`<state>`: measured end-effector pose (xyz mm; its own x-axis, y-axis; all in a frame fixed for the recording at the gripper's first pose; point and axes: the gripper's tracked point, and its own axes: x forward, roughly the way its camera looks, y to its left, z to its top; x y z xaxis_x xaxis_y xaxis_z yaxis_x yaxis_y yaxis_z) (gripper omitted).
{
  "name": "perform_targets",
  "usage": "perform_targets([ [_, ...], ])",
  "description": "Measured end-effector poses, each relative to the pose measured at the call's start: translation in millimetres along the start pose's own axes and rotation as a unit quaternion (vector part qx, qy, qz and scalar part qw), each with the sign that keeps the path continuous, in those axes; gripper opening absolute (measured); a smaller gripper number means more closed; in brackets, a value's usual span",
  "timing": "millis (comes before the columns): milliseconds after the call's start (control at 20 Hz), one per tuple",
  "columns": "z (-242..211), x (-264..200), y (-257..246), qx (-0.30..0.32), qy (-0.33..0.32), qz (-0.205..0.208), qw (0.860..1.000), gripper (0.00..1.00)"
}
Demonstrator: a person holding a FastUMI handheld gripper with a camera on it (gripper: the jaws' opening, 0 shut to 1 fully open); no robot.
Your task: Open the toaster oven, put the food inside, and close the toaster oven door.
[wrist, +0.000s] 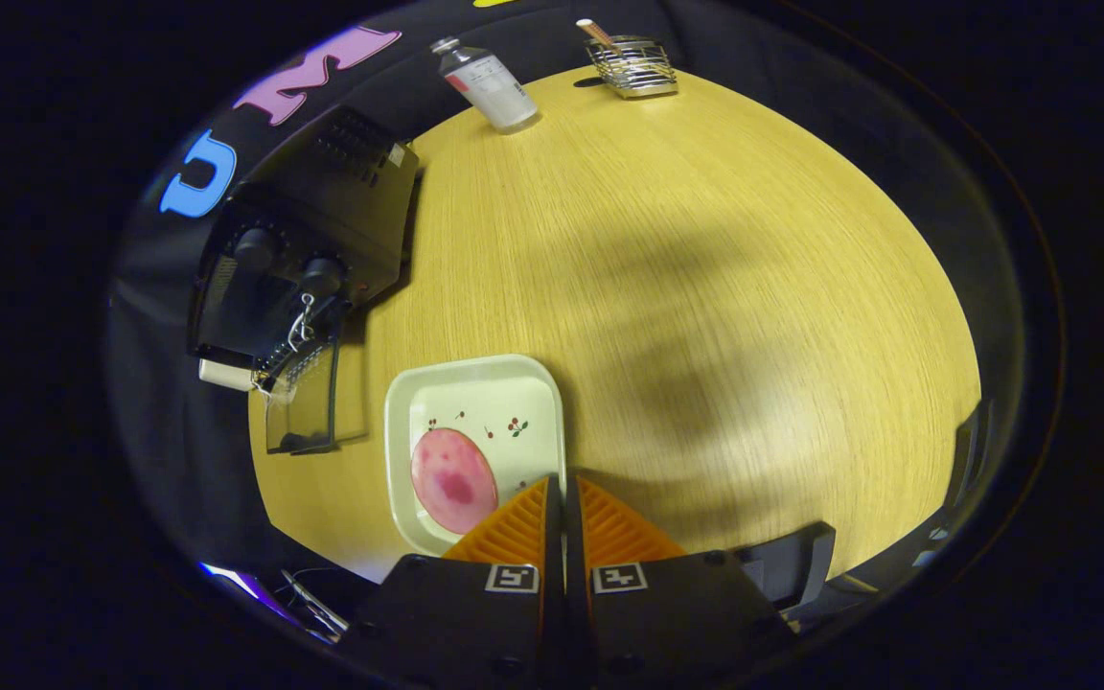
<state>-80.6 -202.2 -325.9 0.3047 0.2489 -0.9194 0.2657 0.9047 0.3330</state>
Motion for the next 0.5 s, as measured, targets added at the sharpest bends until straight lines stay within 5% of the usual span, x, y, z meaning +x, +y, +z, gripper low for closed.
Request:
perform_targets([
  [500, -8.1, -59.5, 20.2, 0.104, -0.064, 0.025, 0.992, 0.06],
])
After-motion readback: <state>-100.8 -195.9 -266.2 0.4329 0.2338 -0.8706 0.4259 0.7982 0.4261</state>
